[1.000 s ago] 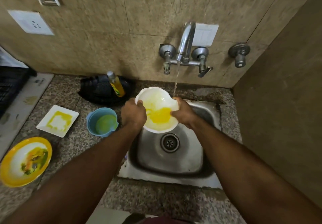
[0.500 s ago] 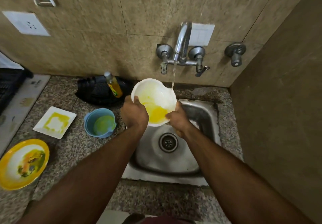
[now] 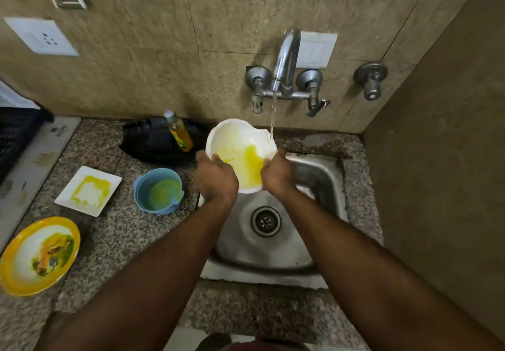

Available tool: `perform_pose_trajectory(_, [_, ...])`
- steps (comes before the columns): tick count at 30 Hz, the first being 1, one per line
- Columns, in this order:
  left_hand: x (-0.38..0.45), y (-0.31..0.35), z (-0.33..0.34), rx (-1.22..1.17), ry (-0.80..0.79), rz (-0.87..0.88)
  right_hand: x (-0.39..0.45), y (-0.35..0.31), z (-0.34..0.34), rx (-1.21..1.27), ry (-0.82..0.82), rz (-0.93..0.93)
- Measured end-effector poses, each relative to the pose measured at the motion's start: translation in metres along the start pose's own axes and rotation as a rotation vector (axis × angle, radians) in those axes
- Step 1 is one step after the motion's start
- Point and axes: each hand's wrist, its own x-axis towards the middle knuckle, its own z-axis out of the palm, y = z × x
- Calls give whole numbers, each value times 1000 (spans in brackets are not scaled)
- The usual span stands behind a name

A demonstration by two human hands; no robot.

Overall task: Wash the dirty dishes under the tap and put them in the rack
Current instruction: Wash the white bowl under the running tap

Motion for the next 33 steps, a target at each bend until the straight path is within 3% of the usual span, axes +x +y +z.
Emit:
perform_pose_trajectory(3, [6, -3, -1, 32, -20, -2, -16, 15, 1, -94, -141, -159])
perform_pose_trajectory(7, [7, -2, 3, 27, -43, -17, -28, 33, -6, -505, -128, -514])
perform_pose_trajectory(9, [10, -2, 5, 42, -57, -5, -35, 36, -14, -592, -159, -561])
perform_pose_trajectory(16, [6, -8, 18, 70, -99, 53, -2, 34, -12, -822, -117, -548])
perform_pose_trajectory(26, [18, -18, 30, 45, -46, -122, -47, 10, 23, -658, -273, -350])
perform_pose_trajectory(30, [31, -32, 39, -81, -193, -102, -51, 13, 10, -667, -278, -471])
perform_pose_trajectory(33, [31, -41, 48, -267, -324, -166, -41, 13, 1, -791, -286, -381])
